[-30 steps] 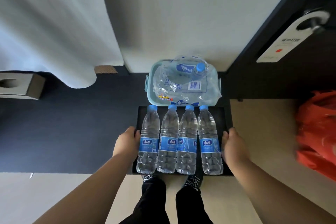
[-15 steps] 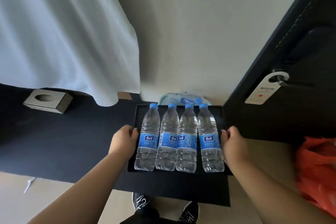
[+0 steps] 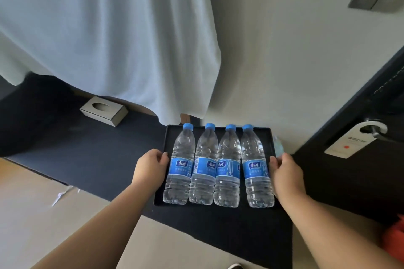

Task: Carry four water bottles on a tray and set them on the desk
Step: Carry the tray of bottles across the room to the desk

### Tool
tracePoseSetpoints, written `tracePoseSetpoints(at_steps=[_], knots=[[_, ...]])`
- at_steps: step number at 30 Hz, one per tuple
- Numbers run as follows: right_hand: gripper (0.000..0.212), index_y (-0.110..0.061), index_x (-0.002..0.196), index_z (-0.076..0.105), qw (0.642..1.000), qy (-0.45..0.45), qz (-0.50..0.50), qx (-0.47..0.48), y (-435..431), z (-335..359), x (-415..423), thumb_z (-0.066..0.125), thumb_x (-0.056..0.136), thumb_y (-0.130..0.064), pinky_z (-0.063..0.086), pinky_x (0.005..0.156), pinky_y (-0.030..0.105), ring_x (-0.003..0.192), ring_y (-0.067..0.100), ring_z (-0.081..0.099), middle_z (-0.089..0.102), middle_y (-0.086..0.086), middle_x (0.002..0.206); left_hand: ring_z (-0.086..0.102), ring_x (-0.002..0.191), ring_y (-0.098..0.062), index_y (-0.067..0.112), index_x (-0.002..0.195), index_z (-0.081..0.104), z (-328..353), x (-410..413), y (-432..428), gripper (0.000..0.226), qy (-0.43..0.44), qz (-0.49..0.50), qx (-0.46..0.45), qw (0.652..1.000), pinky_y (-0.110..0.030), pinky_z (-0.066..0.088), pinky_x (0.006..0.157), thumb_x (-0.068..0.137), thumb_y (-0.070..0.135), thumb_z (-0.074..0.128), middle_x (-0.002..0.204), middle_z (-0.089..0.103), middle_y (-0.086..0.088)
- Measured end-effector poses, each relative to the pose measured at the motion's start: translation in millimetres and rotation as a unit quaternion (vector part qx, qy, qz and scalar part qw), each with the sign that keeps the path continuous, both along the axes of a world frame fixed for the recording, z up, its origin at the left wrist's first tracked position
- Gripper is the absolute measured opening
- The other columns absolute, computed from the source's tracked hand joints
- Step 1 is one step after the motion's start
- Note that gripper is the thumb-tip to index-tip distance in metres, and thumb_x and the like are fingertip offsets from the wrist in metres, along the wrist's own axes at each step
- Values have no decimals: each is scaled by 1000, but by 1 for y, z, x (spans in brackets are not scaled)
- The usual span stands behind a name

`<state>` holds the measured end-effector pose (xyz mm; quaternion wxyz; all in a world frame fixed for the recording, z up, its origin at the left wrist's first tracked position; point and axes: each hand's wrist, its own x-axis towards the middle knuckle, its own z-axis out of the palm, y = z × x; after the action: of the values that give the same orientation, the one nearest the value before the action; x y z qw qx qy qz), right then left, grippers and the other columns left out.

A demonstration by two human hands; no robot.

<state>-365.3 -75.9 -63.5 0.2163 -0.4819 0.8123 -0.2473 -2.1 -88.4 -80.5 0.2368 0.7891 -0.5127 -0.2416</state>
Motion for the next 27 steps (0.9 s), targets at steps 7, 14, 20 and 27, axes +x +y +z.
tracePoseSetpoints(at_steps=[7, 14, 20, 27], knots=[[26, -13, 91, 55, 999, -17, 43, -4, -13, 17, 102, 52, 105, -33, 57, 69, 47, 70, 23, 64, 66, 6, 76, 59, 58, -11, 24, 69, 59, 16, 99, 25, 31, -8, 62, -10, 998, -28, 37, 48, 96, 40, 56, 61, 63, 5], [21, -12, 96, 57, 994, -10, 110, -16, -20, 22, 244, 56, 104, -31, 42, 58, 35, 67, 22, 59, 62, 2, 75, 57, 55, -9, 24, 66, 59, 23, 235, 62, 34, -24, 147, -15, 989, -27, 35, 47, 94, 44, 54, 57, 62, 8], [23, -20, 84, 53, 984, -34, 177, -12, -22, 23, 380, 58, 102, -32, 36, 47, 28, 59, 17, 59, 63, 2, 70, 60, 56, -18, 20, 67, 59, 31, 359, 109, 34, 2, 210, -24, 977, -36, 51, 55, 93, 41, 55, 57, 62, 5], [21, -20, 86, 54, 962, -55, 266, -15, -23, 32, 526, 58, 102, -33, 46, 52, 31, 65, 18, 63, 64, 1, 77, 62, 63, -20, 17, 77, 62, 49, 475, 166, 28, 5, 292, -40, 956, -32, 45, 54, 99, 33, 56, 68, 66, -1]])
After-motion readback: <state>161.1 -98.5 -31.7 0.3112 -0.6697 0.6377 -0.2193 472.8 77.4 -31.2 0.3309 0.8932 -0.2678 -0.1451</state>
